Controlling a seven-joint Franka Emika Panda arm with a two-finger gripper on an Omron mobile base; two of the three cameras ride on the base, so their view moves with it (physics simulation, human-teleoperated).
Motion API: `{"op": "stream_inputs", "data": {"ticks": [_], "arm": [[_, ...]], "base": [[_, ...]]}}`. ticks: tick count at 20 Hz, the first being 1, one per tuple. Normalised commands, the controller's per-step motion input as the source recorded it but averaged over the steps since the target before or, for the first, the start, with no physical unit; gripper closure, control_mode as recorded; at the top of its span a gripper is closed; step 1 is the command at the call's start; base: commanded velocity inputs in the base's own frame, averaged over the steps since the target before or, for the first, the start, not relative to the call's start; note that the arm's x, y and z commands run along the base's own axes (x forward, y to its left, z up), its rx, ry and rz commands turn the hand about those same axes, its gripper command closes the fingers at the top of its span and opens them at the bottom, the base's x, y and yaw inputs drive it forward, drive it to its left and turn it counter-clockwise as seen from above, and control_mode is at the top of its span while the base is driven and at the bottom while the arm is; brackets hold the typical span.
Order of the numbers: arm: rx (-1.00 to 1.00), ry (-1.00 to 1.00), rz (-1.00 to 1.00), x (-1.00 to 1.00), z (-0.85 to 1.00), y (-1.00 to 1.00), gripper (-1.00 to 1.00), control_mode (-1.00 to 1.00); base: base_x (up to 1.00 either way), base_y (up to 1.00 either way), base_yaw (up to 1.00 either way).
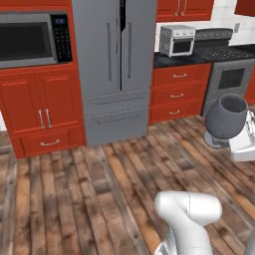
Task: Retrieve the wine glasses from the counter and place one next to each plate.
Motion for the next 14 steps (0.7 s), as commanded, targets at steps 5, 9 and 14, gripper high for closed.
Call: {"op": "stream_inputs", "data": {"ticks": [5, 9, 14], "arm": [[0.0, 0.0, 0.0, 0.0, 0.0, 0.0, 1.0, 1.0], [0.0, 0.0, 0.0, 0.0, 0.0, 0.0, 1.0, 1.0], [0.0, 0.0, 0.0, 0.0, 0.0, 0.0, 1.0, 1.0]], "base": [[-1.0, -0.25, 0.07], [-1.0, -0.09, 0.05], [-1.0, -0.01, 0.03]]}}
